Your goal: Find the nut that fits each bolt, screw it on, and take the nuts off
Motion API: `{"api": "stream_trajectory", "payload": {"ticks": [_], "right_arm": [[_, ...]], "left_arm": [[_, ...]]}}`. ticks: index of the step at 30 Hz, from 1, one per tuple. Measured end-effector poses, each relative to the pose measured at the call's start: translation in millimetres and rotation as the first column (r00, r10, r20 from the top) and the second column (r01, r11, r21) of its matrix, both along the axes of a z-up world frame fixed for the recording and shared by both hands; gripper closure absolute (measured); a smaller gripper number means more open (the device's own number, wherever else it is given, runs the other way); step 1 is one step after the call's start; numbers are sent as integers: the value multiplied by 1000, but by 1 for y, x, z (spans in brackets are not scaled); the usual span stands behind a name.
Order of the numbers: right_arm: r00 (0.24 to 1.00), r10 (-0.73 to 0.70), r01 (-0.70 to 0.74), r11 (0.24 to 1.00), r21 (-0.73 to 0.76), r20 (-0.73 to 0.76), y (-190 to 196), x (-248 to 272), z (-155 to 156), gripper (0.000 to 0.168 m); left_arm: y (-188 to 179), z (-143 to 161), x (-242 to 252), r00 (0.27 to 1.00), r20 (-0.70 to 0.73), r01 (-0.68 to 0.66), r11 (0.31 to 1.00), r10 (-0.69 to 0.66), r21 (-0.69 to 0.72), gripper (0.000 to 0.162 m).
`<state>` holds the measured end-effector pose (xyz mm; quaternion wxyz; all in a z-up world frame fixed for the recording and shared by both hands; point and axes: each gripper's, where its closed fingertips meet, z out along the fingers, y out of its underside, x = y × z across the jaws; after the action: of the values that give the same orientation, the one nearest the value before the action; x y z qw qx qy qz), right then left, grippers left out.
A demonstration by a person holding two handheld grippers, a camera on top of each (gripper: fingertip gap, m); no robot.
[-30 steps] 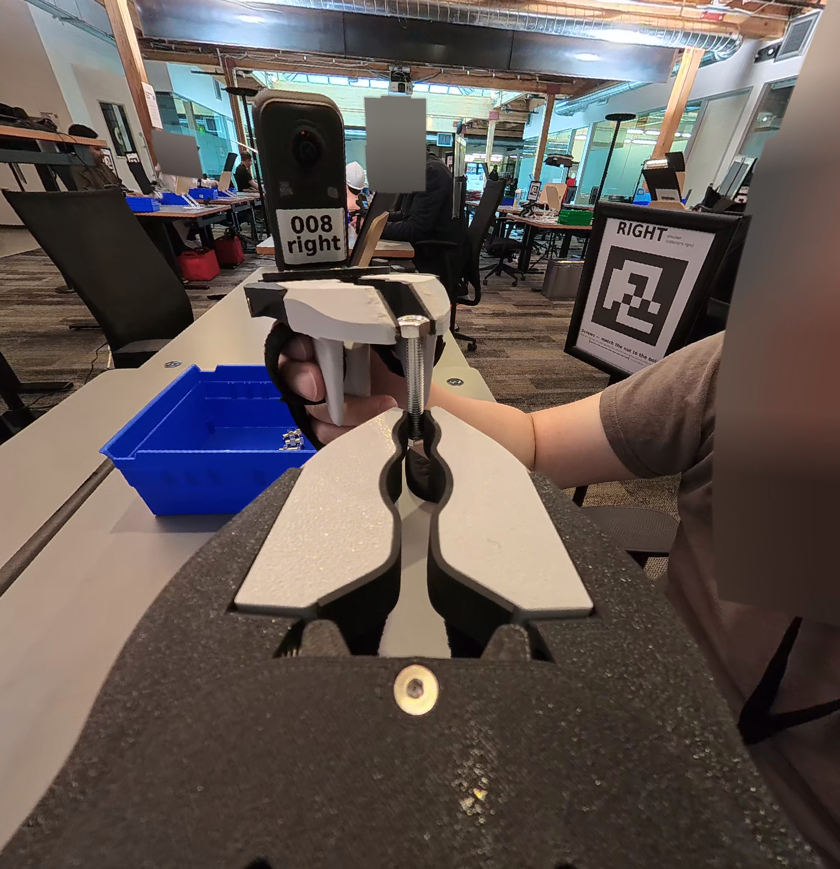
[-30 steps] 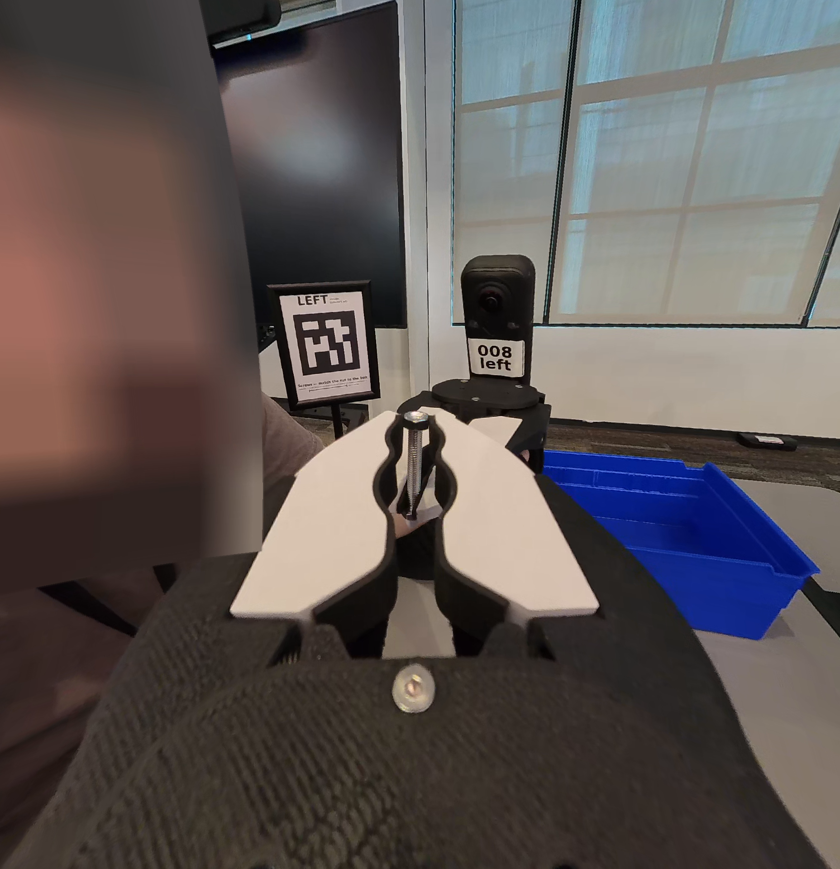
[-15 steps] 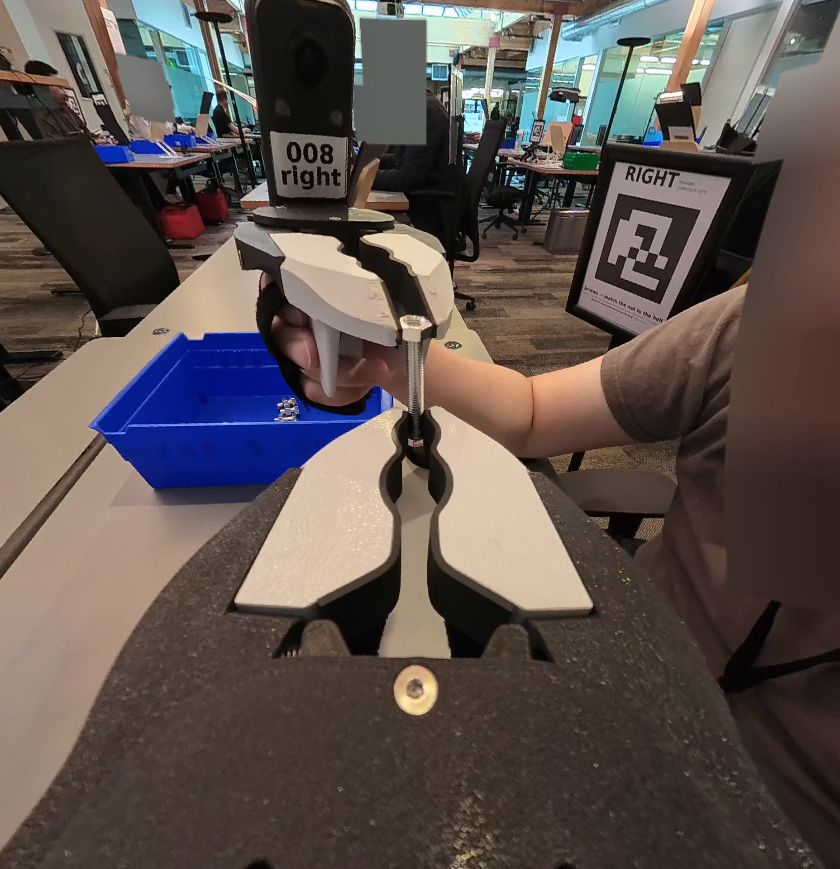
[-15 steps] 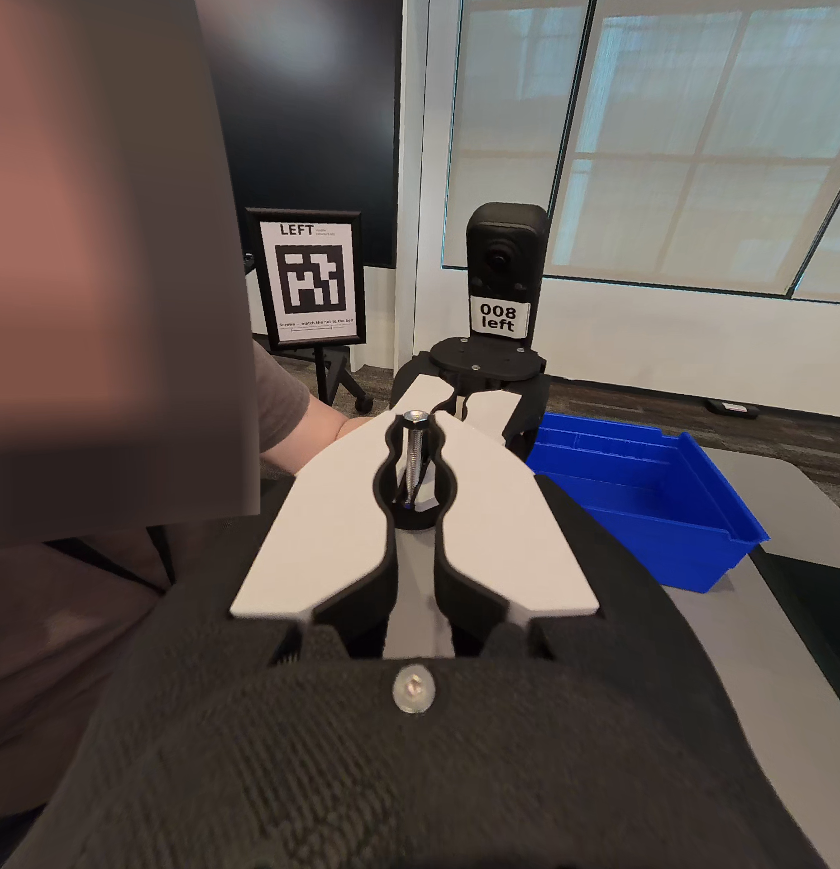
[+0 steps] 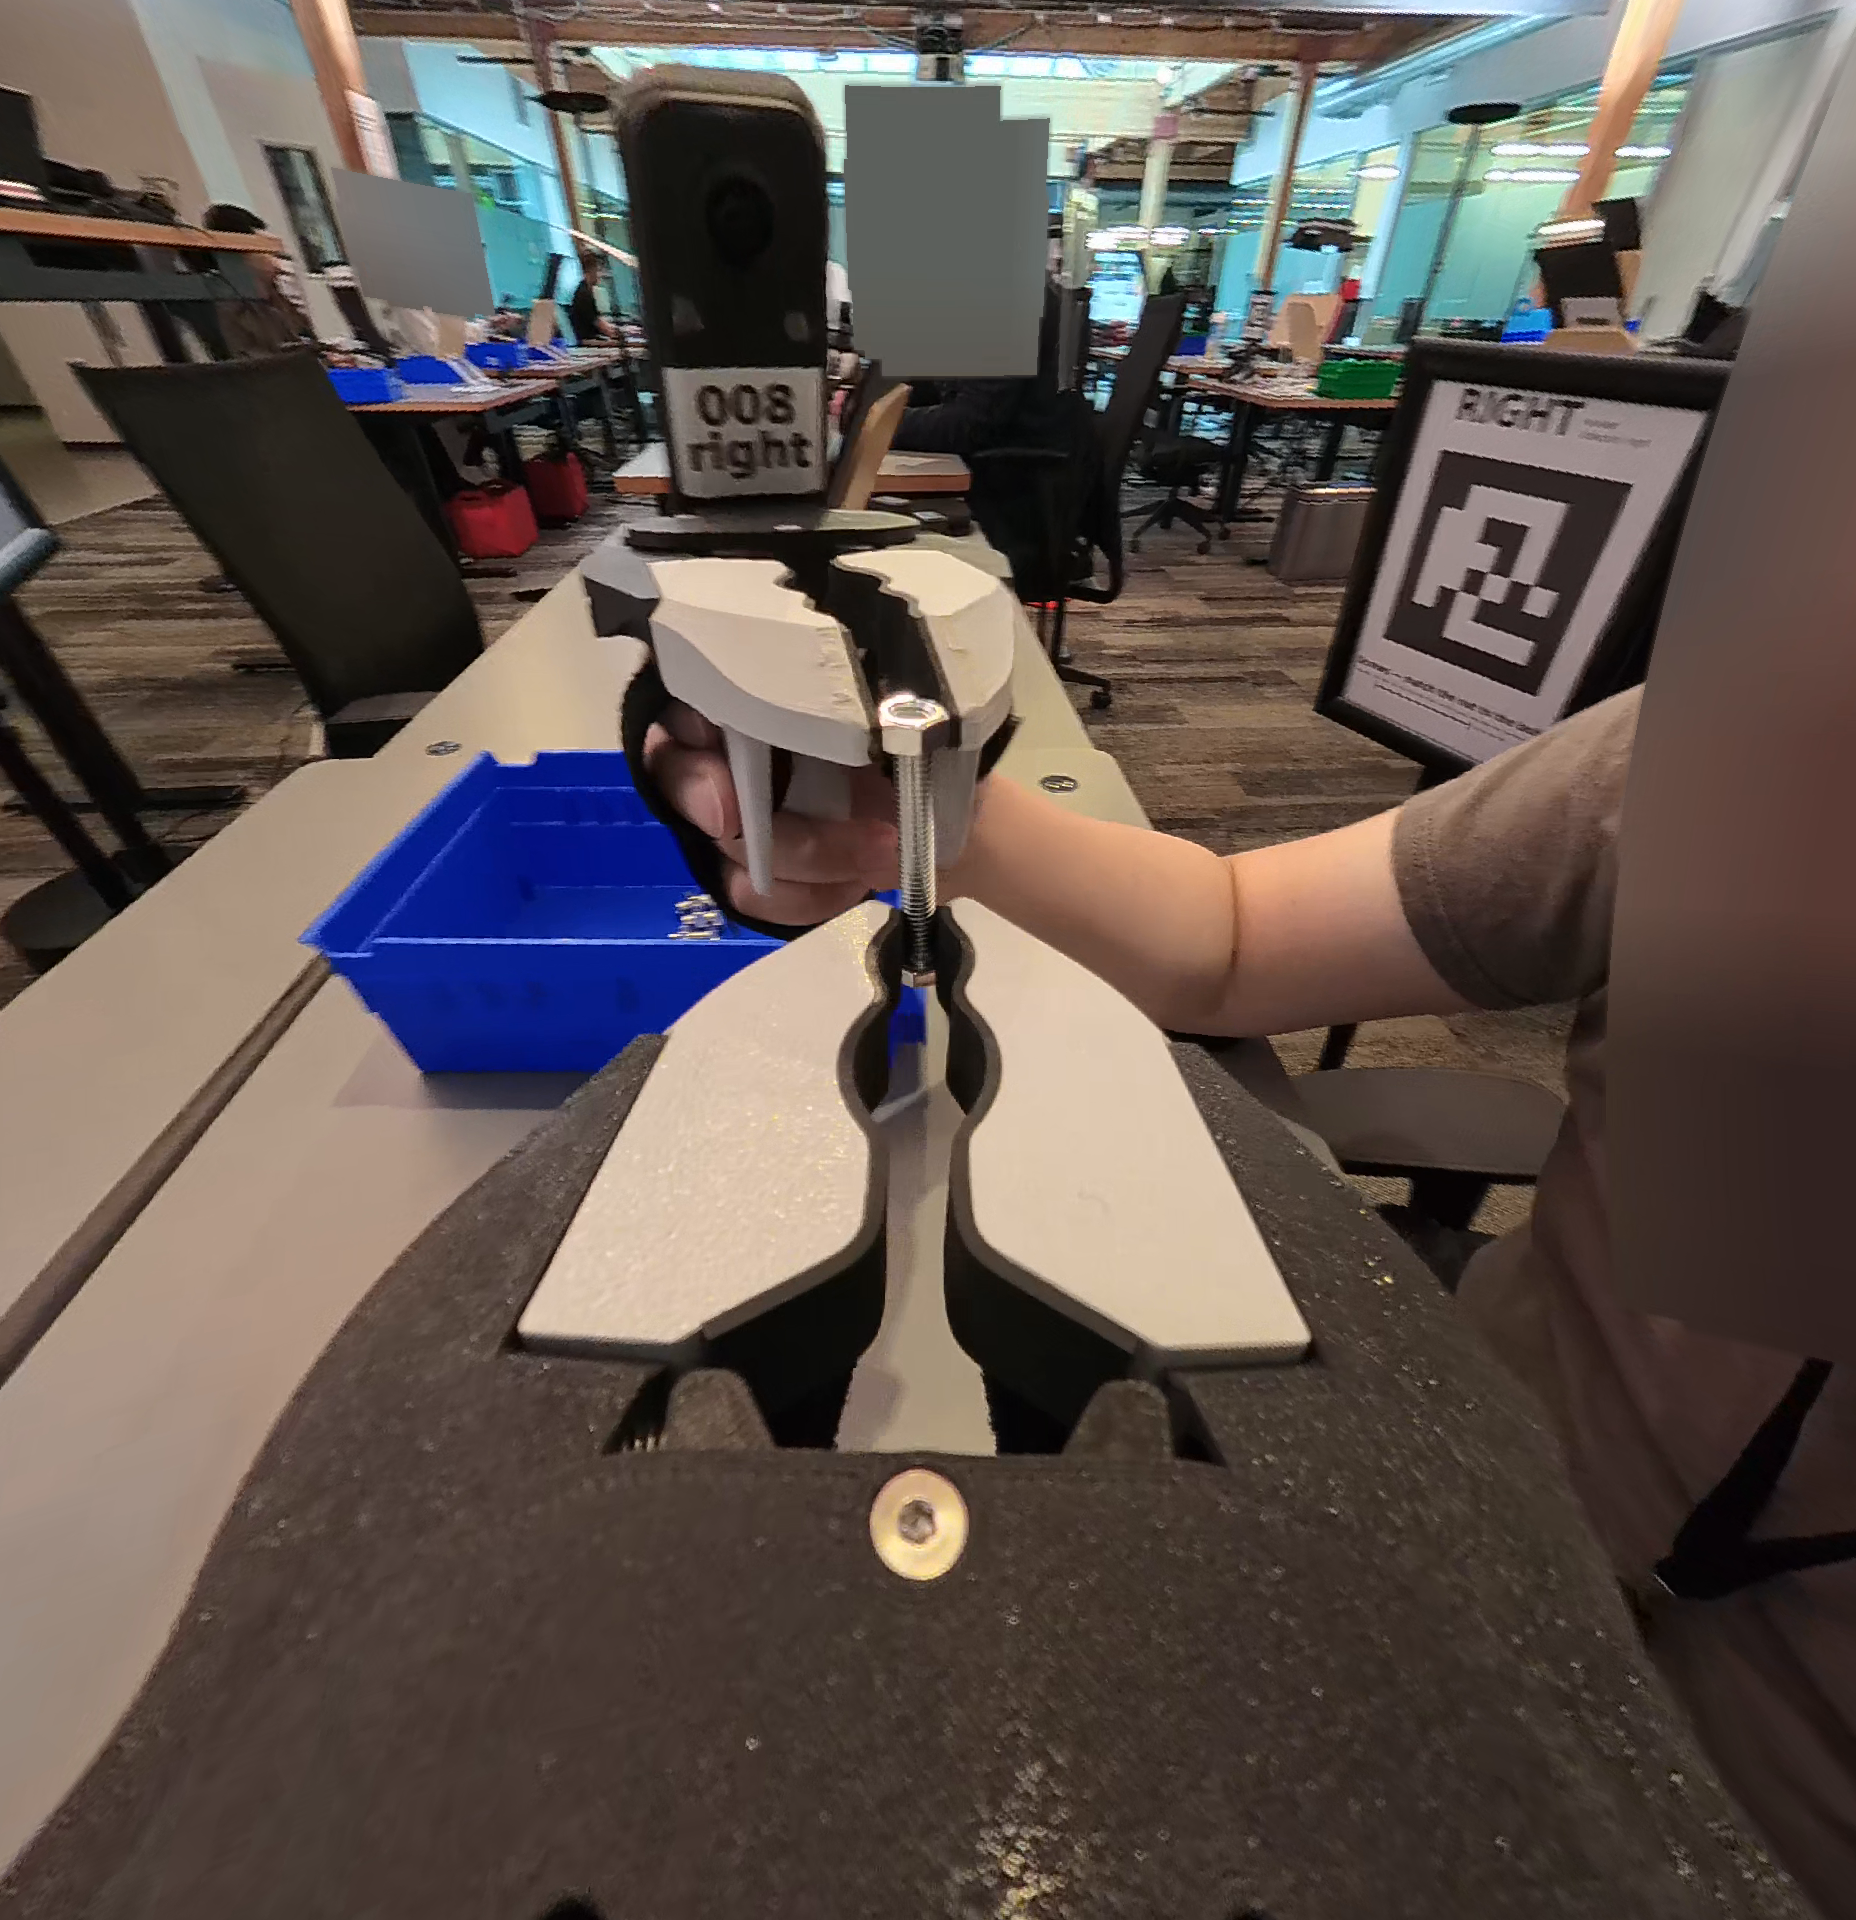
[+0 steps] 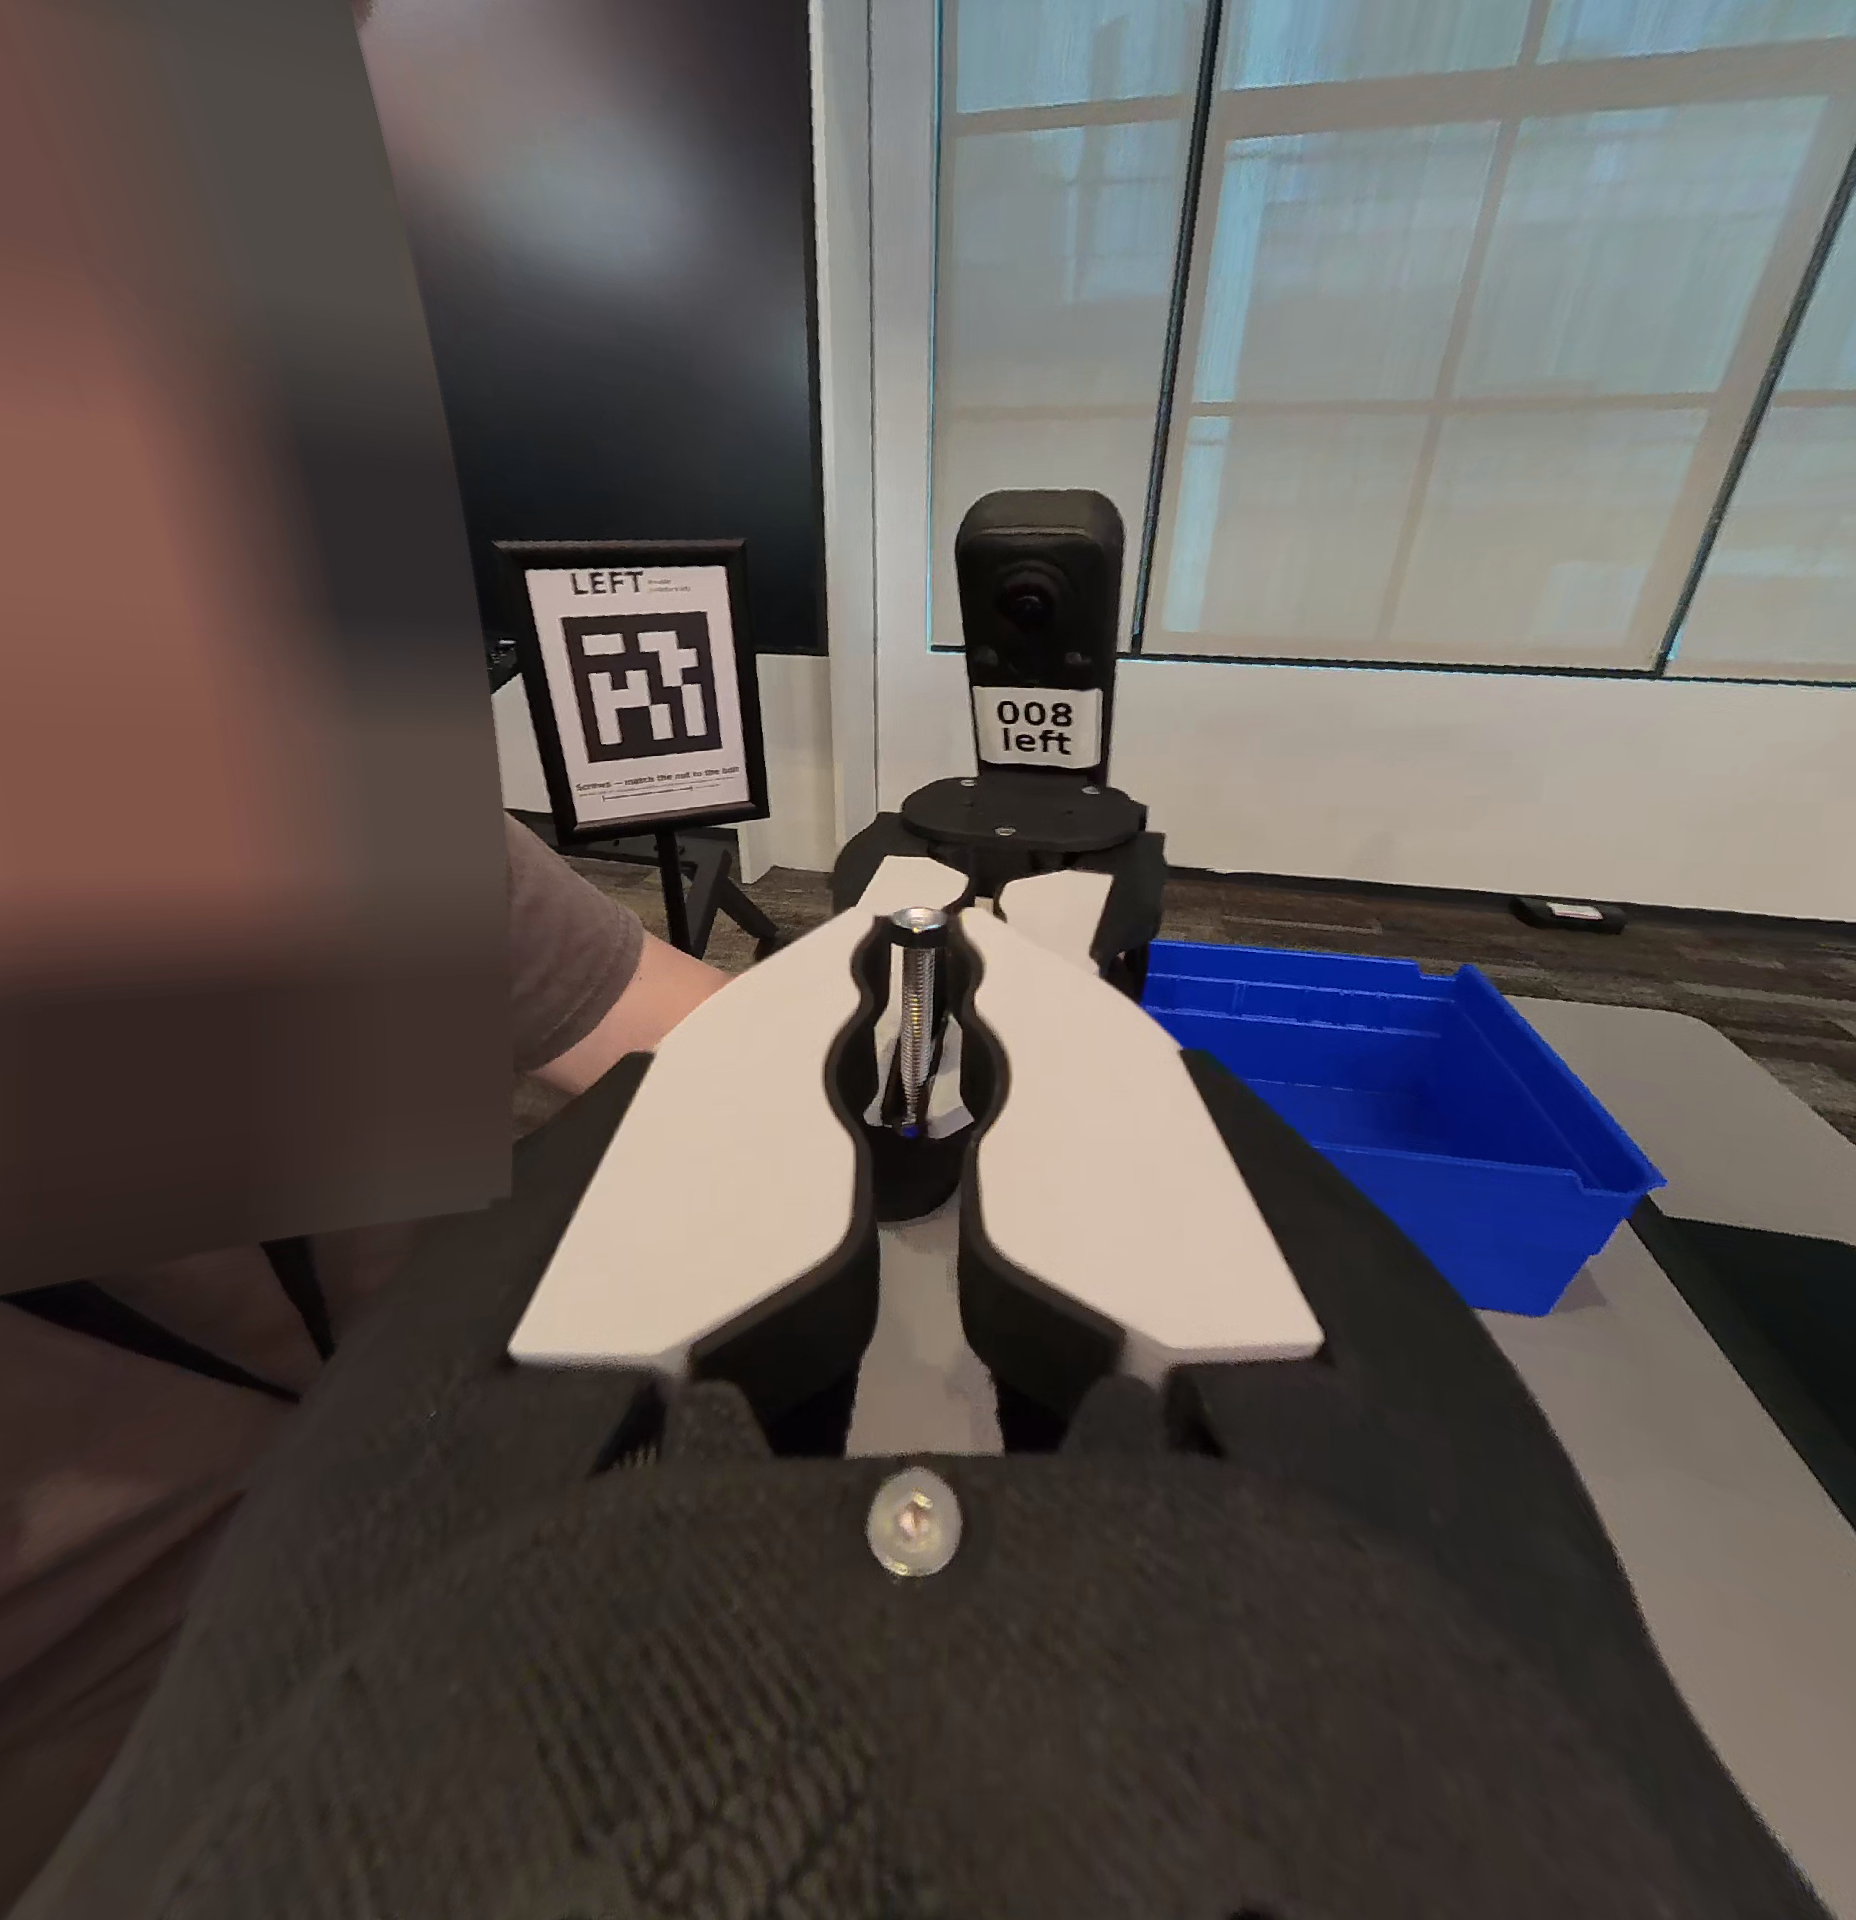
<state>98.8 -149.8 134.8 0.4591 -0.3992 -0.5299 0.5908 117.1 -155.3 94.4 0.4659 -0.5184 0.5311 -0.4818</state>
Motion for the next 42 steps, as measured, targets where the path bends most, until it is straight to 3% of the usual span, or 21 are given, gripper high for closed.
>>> {"api": "stream_trajectory", "payload": {"ticks": [13,25,42], "right_arm": [[932,-359,360,933,13,-53,39,-10,2,158],[807,-567,575,818,-2,-163,51,-11,4,158],[808,-572,572,819,-46,-142,53,-11,4,157]], "left_arm": [[40,1,-11,958,0,-287,958,287,23,157],[52,3,-14,914,14,-406,913,406,43,157],[58,2,-15,889,10,-456,882,458,115,157]]}}
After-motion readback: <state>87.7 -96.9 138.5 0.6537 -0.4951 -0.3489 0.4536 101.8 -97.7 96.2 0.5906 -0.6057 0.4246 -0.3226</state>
